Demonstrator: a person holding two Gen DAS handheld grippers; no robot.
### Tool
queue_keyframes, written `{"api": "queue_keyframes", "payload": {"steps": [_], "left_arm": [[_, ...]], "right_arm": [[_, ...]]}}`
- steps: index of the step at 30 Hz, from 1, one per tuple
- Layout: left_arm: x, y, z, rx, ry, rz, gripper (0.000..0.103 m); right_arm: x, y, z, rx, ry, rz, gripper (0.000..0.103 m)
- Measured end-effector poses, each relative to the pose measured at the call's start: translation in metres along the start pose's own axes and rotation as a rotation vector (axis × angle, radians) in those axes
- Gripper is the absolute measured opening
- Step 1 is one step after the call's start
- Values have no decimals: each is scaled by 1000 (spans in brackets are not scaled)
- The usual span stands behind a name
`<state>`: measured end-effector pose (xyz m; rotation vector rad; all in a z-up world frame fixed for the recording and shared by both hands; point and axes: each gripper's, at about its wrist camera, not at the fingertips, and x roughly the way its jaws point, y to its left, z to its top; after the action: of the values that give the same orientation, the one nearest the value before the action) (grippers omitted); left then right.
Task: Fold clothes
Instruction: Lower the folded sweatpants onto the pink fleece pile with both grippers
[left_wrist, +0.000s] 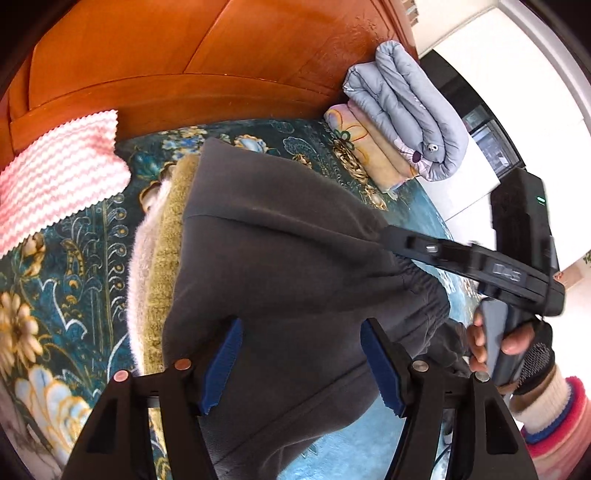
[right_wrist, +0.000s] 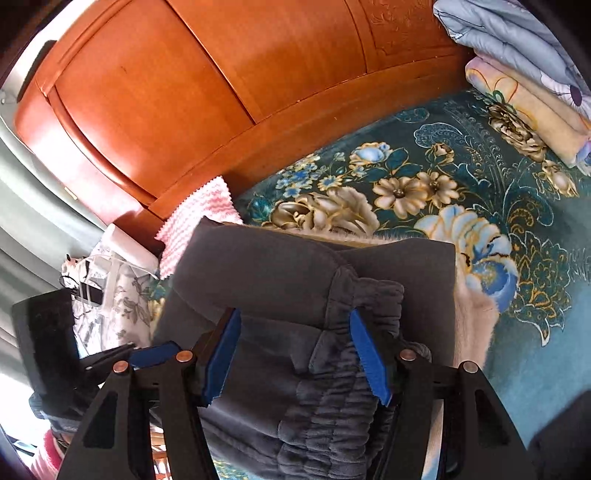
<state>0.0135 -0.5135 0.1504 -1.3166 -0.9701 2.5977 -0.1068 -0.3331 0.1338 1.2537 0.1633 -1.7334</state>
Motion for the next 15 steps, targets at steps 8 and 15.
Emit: {"api": "queue_keyframes", "payload": {"steps": [8, 15], "left_arm": [[-24, -20, -8, 52, -37, 12, 71], [5, -10, -23, 59, 24, 71, 71]], "right_arm": [[-53, 37, -33, -149, -54, 31, 64], [-24, 11, -54, -72, -1, 9, 64]]}}
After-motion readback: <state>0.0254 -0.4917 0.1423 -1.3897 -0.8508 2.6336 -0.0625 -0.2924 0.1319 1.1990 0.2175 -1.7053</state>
